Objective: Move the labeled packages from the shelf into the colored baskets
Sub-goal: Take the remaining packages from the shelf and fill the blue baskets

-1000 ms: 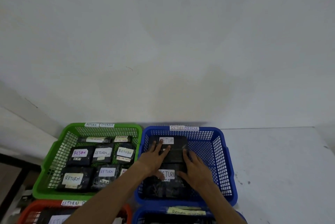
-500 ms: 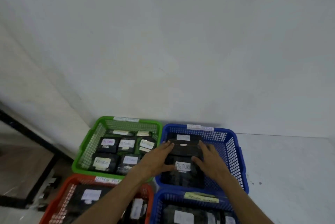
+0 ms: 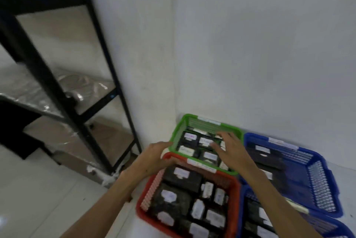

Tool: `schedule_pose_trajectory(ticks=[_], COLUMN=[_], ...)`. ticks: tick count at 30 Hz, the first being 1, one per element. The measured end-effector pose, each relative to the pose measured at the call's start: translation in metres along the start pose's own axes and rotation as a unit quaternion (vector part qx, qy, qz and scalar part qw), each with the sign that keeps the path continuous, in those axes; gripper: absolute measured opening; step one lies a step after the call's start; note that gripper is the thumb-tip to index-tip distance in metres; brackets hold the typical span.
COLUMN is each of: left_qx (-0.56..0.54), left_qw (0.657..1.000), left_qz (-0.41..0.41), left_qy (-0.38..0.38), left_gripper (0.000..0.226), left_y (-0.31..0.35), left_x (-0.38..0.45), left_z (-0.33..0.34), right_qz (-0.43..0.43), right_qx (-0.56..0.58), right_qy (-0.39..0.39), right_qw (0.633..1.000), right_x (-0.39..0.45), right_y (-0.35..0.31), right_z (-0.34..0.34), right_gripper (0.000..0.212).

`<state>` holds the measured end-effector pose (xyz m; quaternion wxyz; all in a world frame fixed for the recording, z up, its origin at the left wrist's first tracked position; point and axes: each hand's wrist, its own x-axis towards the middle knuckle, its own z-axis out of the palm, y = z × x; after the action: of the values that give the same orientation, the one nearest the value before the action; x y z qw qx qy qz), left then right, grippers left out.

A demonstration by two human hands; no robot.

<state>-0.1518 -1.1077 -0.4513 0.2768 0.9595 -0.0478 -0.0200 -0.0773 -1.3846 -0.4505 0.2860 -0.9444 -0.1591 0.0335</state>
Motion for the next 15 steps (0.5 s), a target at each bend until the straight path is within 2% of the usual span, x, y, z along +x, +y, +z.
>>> schedule_pose_trajectory(ticks=[2,4,6,9,13,15], left_qx=[0.04,0.083,0.101,0.149,0.107,0.087], left_qw=[0.999,0.995,0.992,0.979,0.983,0.985], left_qz=[-0.02,-0.029,-0.031,-0.024,-0.095,-0.107], left_qy=[0.023,0.048,0.066,0.135,0.113,0.107], left_gripper=[0.077,0.077,0.067,0.05,0.068,0.065], left_y=[-0.035,-0.071,-0.093,-0.129,-0.205,-0.242], left_x=[-0.035,-0.065,-0.092,-0.122,-0.147,-0.154], left_z=[-0.035,-0.066,-0.099,-0.142,-0.177,-0.193], right_qz=[-0.041,-0.084,-0.125,-0.182,-0.237,-0.248], right_qx=[0.008,0.009,0.005,-0.002,-0.012,-0.012], right_qy=[0.005,0.004,-0.003,-0.013,-0.043,-0.051], right_qw=[0.999,0.996,0.992,0.983,0.971,0.967], right_x=[0.004,0.011,0.017,0.03,0.054,0.068], right_y=[-0.05,-0.1,-0.148,-0.213,-0.291,-0.325], right_z=[0.024,0.047,0.071,0.109,0.165,0.194], right_gripper=[0.046,0.047,0.05,0.054,0.059,0.059])
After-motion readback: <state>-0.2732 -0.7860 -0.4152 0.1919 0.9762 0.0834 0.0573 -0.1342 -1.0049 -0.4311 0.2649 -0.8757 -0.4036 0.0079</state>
